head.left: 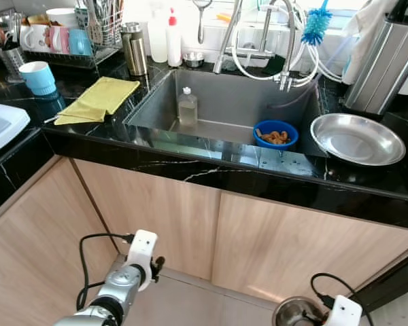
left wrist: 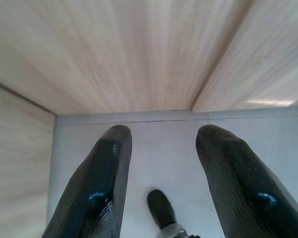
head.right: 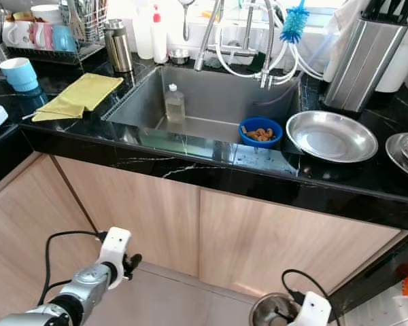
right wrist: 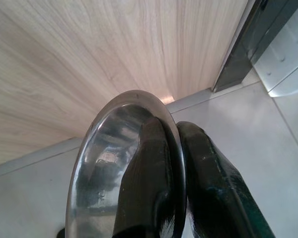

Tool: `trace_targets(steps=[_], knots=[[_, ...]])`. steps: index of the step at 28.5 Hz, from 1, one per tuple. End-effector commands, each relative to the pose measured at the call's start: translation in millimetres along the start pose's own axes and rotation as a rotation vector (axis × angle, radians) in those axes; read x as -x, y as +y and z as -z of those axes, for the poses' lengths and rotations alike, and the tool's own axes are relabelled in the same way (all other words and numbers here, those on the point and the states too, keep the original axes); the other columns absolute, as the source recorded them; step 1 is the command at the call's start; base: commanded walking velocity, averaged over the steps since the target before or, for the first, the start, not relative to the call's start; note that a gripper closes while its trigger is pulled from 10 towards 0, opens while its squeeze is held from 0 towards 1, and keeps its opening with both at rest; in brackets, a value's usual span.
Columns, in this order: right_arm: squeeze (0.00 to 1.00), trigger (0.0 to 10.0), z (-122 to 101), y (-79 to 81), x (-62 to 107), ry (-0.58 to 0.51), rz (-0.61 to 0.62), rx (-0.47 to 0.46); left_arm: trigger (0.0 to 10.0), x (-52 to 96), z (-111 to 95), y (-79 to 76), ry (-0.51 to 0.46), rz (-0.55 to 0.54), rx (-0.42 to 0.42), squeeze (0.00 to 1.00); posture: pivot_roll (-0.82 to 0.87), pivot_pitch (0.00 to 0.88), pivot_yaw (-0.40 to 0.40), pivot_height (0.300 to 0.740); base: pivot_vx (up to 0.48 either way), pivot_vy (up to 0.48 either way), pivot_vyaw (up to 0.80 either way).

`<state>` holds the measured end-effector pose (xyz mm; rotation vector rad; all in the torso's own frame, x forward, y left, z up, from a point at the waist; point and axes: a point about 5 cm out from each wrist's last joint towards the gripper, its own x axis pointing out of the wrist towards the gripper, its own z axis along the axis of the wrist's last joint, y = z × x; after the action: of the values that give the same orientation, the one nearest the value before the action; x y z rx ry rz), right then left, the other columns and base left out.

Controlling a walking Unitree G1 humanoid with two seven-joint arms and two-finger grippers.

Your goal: Kitchen organization

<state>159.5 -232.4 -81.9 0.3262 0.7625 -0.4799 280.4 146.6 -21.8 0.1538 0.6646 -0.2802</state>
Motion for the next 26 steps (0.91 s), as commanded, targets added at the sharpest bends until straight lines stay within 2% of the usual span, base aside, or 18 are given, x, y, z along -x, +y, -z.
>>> trace_targets(steps=[1,9,14,16,17,20,26], knots=[[0.0,10.0,-0.6,0.4,0.4,-0.017,0.008,-0.02,10.0,-1.6,-5.7,0.3,0.01,0.013,-0.03,0.0,-0.09,0.0,0.061,0.74,0.0,0.0,0.0],[0.0,10.0,7.7,-2.7,4.7,-0.032,0.04,-0.084,10.0,-6.1,-18.4,-12.3,-0.005,0.063,-0.073,0.0,-0.14,0.0,0.094,0.74,0.0,0.0,0.0],[0.0,10.0,25.3,-20.3,12.7,0.025,0.056,-0.074,10.0,-7.7,-21.2,-20.3,-0.024,0.068,-0.032,0.0,-0.09,0.0,0.034,0.74,0.0,0.0,0.0],[0.0,10.0,31.5,-30.1,16.2,0.059,0.05,-0.033,10.0,-6.8,-17.4,-18.0,-0.023,0.048,0.012,0.0,-0.06,0.0,-0.012,0.74,0.0,0.0,0.0],[0.0,10.0,31.5,-30.1,16.2,0.059,0.05,-0.033,10.0,-6.8,-17.4,-18.0,-0.023,0.048,0.012,0.0,-0.06,0.0,-0.012,0.74,0.0,0.0,0.0],[0.0,10.0,35.2,-43.1,19.9,0.081,0.057,-0.023,10.0,-4.1,-5.1,-15.2,-0.002,0.022,0.043,0.0,-0.04,0.0,-0.052,0.74,0.0,0.0,0.0],[0.0,10.0,32.6,-50.3,20.0,0.09,0.056,-0.008,10.0,-0.8,9.1,-14.1,0.032,0.015,0.039,0.0,-0.03,0.0,-0.062,0.74,0.0,0.0,0.0]])
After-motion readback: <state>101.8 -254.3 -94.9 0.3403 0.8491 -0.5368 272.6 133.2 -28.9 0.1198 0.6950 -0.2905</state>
